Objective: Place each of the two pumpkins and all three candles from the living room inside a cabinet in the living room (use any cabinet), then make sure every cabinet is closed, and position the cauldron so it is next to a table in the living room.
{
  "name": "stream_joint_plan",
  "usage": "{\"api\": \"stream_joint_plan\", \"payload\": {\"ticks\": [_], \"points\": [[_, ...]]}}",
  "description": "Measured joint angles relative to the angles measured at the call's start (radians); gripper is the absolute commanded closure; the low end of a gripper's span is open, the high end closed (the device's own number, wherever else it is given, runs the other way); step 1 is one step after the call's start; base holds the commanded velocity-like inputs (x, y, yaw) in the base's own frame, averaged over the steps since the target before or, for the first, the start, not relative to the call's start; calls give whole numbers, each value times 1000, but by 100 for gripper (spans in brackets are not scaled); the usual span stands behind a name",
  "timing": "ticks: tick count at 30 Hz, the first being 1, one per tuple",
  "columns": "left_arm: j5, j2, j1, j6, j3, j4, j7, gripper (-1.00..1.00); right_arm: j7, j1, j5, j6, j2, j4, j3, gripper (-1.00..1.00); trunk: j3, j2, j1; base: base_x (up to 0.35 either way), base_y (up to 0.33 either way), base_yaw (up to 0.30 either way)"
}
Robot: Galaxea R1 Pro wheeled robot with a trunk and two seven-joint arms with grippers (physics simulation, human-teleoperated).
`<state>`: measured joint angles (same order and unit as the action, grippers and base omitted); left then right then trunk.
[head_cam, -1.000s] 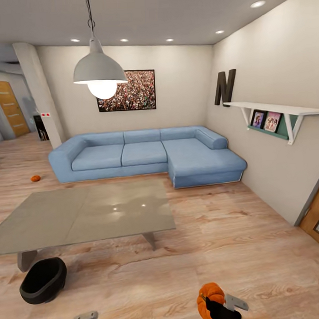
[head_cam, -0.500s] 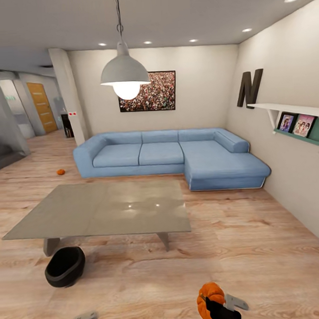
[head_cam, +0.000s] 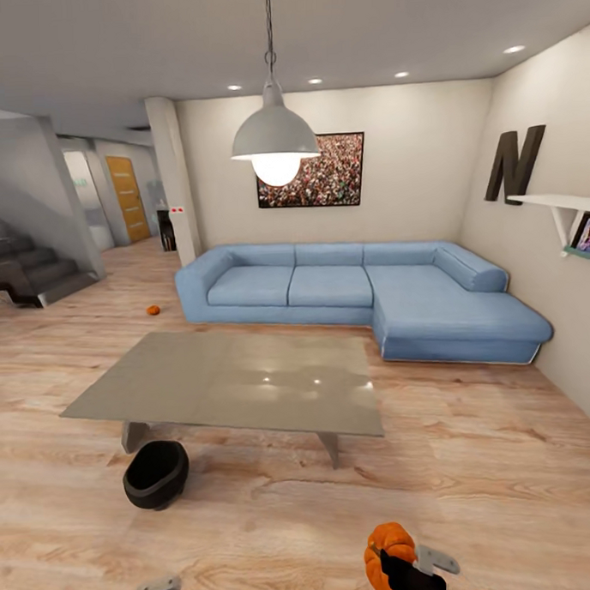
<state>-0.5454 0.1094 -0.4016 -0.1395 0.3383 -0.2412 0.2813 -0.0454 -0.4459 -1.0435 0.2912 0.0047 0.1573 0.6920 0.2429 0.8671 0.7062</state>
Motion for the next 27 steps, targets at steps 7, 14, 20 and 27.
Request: {"api": "stream_joint_plan", "payload": {"ticks": [7, 14, 20, 27], "points": [[0, 0, 0, 0, 0, 0, -1, -100, 0, -1, 0, 0, 0, 0, 0, 100, -5, 0, 0, 0, 0, 265], [0, -1, 0, 1, 0, 0, -1, -100, 0, 0, -1, 0, 0, 0, 0, 100, -9, 0, 0, 0, 0, 265], [0, -1, 0, 1, 0, 0, -1, -100, 0, 0, -1, 0, 0, 0, 0, 100, -13, 0, 0, 0, 0, 265], [0, -1, 0, 4, 0, 1, -1, -100, 0, -1, 0, 0, 0, 0, 0, 100, -18, 0, 0, 0, 0, 265]]}}
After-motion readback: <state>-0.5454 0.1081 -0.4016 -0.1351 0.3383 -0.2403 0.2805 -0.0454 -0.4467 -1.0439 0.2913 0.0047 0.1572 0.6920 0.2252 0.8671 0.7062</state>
